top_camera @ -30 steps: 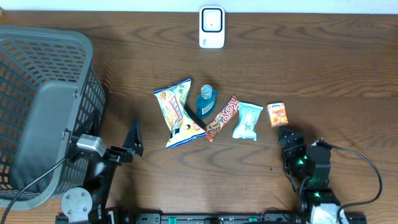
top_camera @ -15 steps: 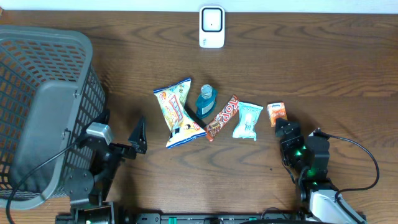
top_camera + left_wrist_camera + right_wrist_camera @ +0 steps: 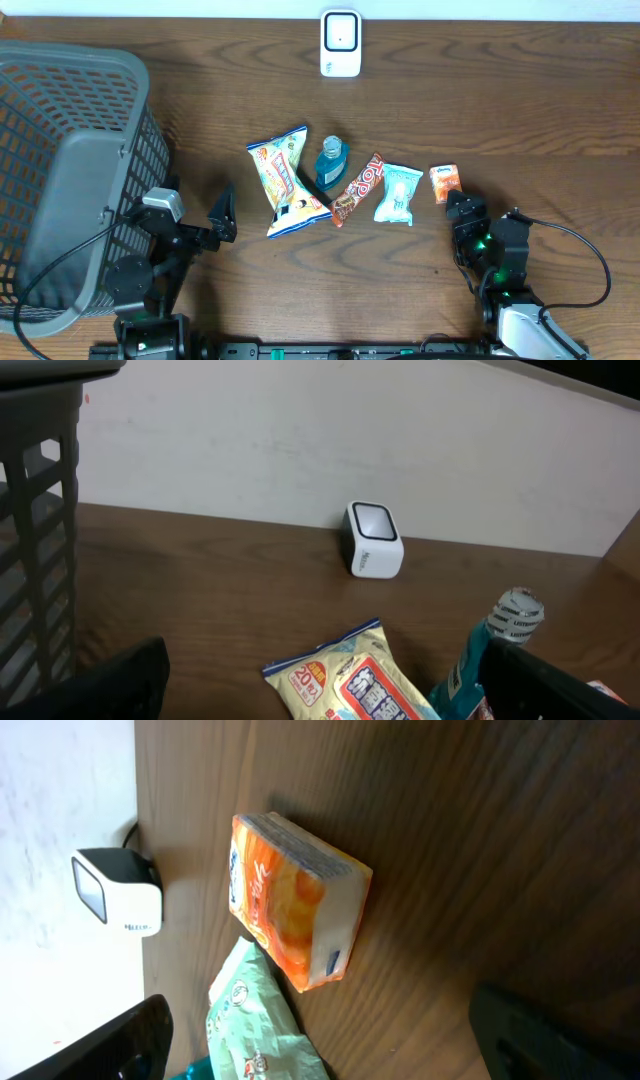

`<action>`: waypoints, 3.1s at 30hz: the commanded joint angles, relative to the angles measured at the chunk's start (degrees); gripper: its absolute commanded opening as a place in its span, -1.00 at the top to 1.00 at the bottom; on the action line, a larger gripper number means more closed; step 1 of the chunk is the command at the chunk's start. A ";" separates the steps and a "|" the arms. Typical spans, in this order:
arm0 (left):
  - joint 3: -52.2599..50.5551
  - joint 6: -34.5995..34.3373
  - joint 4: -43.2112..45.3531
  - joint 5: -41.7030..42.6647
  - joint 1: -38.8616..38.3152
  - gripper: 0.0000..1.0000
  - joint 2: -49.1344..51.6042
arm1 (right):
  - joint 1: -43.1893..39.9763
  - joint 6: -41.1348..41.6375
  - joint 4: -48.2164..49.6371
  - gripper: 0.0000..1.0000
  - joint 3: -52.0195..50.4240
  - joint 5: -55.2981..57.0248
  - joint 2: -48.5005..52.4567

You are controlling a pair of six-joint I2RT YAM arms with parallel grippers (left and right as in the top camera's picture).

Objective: Scan the item barcode
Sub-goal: 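Grasp the orange Kleenex pack with the right gripper, then lift the Kleenex pack with the right gripper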

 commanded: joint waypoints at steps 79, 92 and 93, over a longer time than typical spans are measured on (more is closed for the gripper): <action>0.37 -8.50 -19.93 27.36 0.09 -0.96 -21.81 | -4.42 4.20 -46.23 0.97 10.86 -59.63 -26.10; 0.37 -6.75 -41.79 -8.26 0.09 -0.96 -21.79 | -4.42 5.40 -46.23 0.97 10.86 -57.79 -26.10; 0.37 -6.75 -42.42 -11.10 0.09 -0.96 -21.79 | -4.42 5.27 -46.23 0.97 10.86 -57.42 -26.10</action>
